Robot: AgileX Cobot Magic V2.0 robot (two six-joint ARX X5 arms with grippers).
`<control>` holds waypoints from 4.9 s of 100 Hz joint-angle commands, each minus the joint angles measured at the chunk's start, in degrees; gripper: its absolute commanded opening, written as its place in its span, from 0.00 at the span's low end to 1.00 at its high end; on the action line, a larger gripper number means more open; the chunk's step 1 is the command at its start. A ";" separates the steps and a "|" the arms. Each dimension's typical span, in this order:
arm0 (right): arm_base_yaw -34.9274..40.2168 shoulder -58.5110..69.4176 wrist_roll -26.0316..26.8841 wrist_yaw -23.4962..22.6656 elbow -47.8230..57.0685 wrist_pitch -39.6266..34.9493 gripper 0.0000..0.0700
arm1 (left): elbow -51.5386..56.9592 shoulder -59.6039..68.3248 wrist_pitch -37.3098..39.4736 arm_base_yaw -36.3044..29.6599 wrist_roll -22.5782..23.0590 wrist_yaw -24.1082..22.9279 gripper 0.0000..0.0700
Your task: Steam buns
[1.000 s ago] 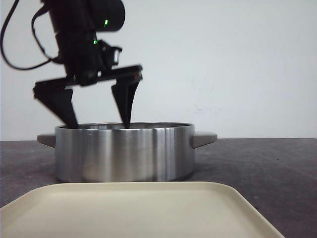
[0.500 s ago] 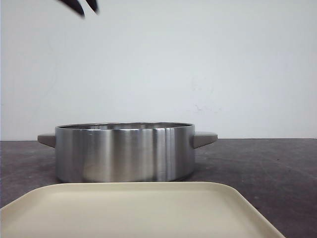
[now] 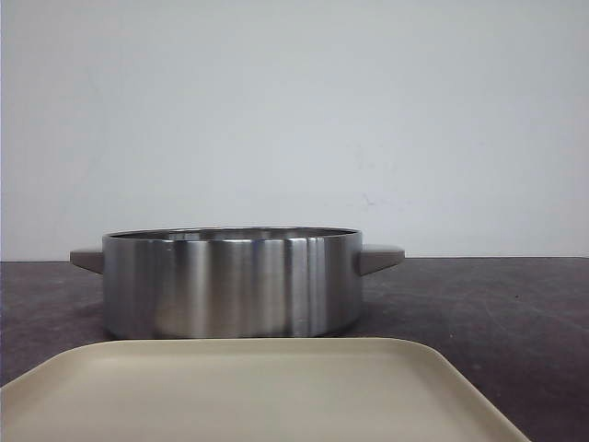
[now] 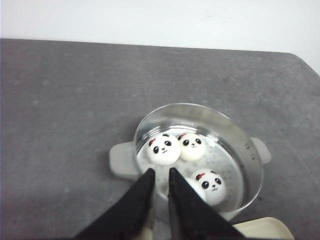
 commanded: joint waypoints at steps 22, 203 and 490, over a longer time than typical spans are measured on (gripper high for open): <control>0.66 0.31 -1.66 0.11 0.72 2.38 0.02 | -0.31 -6.27 -2.40 -0.33 1.01 -4.37 0.00; -59.12 -55.71 -10.60 -17.94 -52.28 13.20 0.02 | -0.26 -8.26 -3.74 -0.33 0.98 -4.37 0.00; -62.38 -56.96 -11.30 -22.25 -53.88 -0.92 0.02 | -56.50 -32.98 37.11 32.11 19.32 9.75 0.00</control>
